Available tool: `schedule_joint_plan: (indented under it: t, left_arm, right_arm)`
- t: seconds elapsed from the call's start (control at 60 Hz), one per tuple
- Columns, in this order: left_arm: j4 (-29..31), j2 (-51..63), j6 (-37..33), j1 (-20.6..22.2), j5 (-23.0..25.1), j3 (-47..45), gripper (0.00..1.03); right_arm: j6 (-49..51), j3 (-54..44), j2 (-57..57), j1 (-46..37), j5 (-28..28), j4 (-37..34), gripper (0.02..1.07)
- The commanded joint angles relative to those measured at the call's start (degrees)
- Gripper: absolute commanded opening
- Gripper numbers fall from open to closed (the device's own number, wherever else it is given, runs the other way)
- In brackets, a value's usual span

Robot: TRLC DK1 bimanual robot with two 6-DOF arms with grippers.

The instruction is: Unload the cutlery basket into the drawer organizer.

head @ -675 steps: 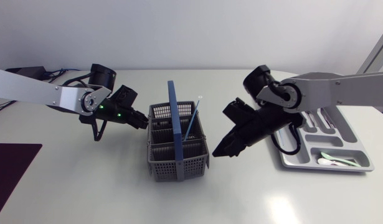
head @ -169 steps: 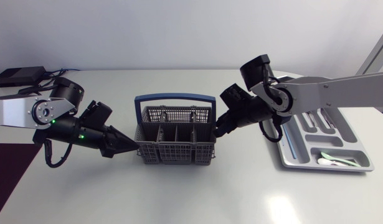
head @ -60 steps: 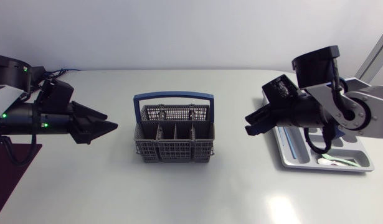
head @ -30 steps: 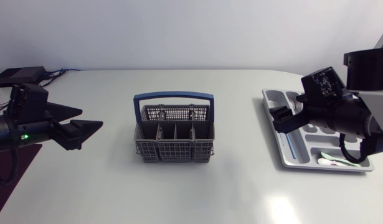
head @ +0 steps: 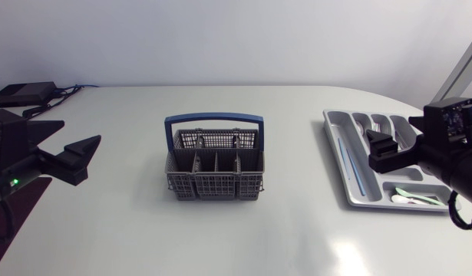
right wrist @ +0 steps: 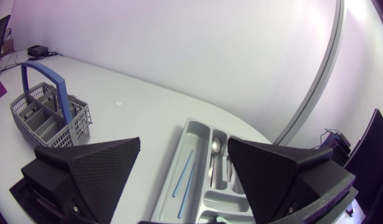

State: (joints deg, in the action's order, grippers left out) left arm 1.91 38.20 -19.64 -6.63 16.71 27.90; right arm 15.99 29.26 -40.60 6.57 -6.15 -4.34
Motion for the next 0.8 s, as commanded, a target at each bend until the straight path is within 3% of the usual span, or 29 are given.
schedule_joint_plan:
  t: [0.0,0.1,0.25,0.633,0.783]
  left_arm:
    - [-2.5,-2.6,1.0,0.6,-0.1,-2.6,0.99]
    - [-6.1,-5.1,2.6,1.1,0.0,-5.7,0.99]
    - [-6.9,-5.4,4.0,0.8,-0.1,-7.1,0.99]
    - [-18.4,-6.4,4.8,0.0,-0.1,-14.8,0.99]
    - [-20.0,-6.4,4.8,-0.1,-0.1,-16.7,0.99]
  right_arm:
    - [2.1,-2.8,3.2,-0.3,-1.5,1.1,1.03]
    - [2.6,-4.8,6.4,-0.1,-3.7,1.1,1.03]
    - [3.2,-8.2,12.2,-0.2,-6.6,2.0,1.03]
    - [-5.3,-17.5,24.7,-3.0,-1.0,3.0,1.03]
    - [-8.6,-21.2,29.7,-4.1,1.3,3.4,1.03]
